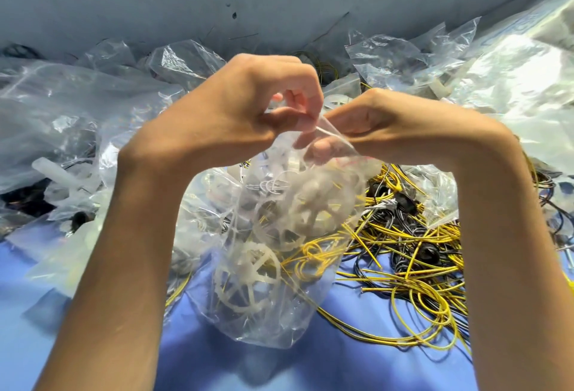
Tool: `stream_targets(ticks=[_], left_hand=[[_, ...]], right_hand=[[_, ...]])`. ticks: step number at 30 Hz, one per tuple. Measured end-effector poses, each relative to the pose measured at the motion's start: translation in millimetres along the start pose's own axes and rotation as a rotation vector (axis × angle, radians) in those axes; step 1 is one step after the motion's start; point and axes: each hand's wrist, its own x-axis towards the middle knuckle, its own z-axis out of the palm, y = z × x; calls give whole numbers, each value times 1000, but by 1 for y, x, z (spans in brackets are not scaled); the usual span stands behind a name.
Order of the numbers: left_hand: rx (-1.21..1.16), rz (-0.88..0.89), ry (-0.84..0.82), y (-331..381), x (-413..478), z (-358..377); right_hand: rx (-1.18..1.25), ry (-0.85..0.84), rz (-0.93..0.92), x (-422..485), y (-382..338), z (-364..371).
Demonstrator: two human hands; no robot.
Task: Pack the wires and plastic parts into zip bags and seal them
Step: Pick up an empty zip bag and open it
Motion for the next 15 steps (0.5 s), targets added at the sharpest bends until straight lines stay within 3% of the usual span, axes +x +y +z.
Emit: stream_targets(ticks=[7, 12, 15], left_hand=[[40, 8, 49, 0, -1, -3], [-25, -103, 42, -1, -4, -5], [-16, -220, -71, -3, -5, -4]], right_hand=[[175, 2, 20, 3, 7, 3], [163, -2, 16, 4, 6, 2], [200, 19, -14, 2, 7, 0]])
